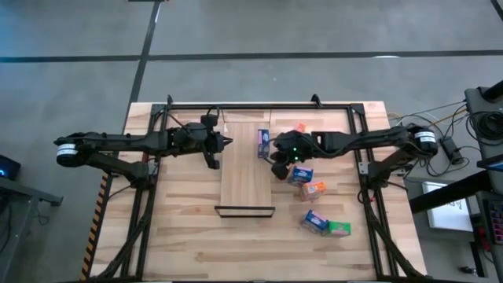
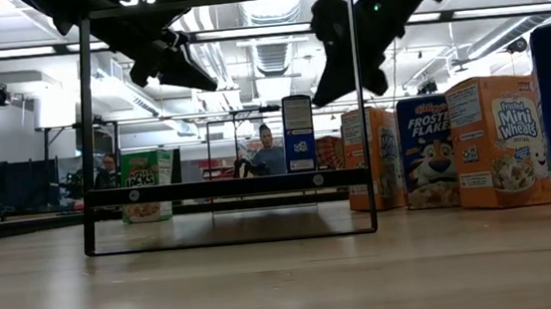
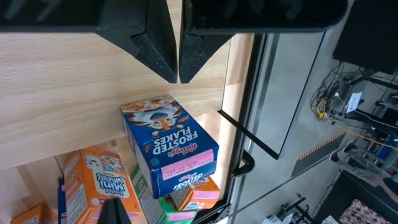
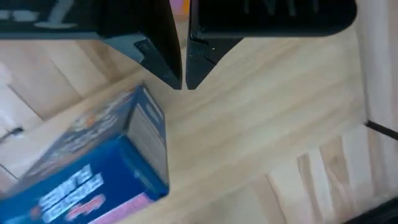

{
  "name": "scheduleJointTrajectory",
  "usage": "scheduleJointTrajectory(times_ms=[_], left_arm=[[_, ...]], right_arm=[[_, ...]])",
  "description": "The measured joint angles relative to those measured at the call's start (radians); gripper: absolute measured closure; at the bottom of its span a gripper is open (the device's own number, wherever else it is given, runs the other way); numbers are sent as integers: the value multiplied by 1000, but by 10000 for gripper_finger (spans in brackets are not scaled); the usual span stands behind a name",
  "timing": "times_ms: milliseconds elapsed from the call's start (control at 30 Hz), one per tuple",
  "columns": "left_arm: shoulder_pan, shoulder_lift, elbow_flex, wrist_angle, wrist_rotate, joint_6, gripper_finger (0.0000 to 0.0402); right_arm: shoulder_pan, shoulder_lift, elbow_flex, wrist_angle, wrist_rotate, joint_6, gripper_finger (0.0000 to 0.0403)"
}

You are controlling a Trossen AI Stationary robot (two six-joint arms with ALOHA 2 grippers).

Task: Stack cereal on shelf
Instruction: Put the bottom left blue cereal box on the shelf

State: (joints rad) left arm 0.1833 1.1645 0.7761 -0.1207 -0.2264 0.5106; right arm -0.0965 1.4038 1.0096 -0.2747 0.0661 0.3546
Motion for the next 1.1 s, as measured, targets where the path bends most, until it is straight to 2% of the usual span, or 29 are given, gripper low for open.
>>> scheduleJointTrajectory(times_ms=[133,300,800,1100], left_arm=[[0,0,0,0,0,0,401],[0,0,0,-1,0,0,401],[0,1,0,1,0,0,401],[0,1,0,1,0,0,401]], right_arm=[[5,35,-31,125,12,-35,390],[5,73,-33,198,48,-70,390],[-42,94,-33,214,119,-85,390],[-58,94,-32,245,120,-93,390]])
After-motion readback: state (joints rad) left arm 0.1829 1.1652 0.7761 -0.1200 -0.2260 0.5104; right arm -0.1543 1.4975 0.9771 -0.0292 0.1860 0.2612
